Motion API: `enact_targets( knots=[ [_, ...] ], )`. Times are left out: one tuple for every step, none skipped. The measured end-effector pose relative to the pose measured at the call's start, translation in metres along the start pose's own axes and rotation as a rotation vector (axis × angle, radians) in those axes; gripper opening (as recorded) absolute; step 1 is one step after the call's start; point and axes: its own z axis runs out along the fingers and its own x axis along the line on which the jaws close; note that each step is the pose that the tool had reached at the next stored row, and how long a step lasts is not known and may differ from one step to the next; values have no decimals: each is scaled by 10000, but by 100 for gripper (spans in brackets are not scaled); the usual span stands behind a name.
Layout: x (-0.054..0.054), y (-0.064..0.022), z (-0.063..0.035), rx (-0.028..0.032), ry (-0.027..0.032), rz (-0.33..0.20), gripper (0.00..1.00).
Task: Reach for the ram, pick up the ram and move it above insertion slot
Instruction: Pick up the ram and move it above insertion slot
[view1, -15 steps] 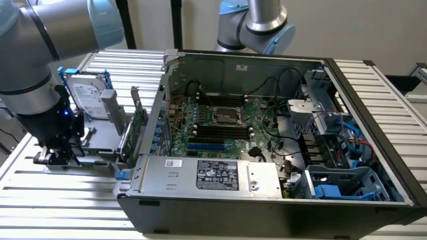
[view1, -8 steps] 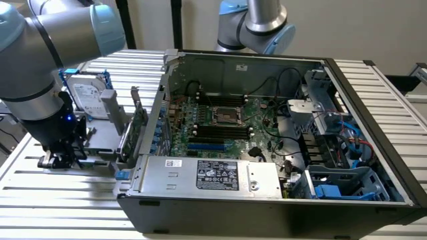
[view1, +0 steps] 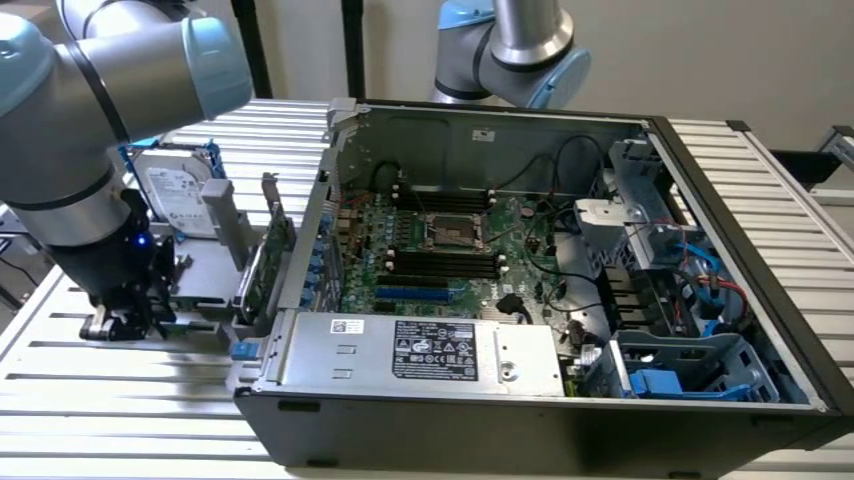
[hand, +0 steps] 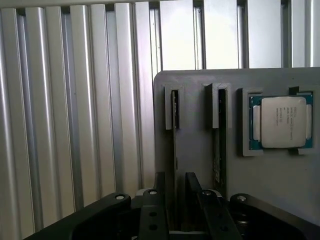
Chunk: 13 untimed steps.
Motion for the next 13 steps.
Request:
enact_targets(
  knots=[
    [0,0,4,1,-2,-18,28],
    [0,0,6,0,-4,-38,28],
    [0,0,8,0,-5,-68,22],
    [-1,0,9,-1,-5,-96,22],
    [0,0,9,-1,-4,-129,22],
    [0,0,10,0,-3,-167,15],
    [0,0,10,0,-2,-208,15],
    [-1,-1,11,1,-1,-258,15],
    [-1,-1,11,0,0,-311,15],
    [-1,-1,11,1,2,-377,15],
    [-1,-1,11,1,4,-446,15],
    [-1,-2,11,0,6,-512,14],
    [-1,-2,11,0,7,-568,14]
  ],
)
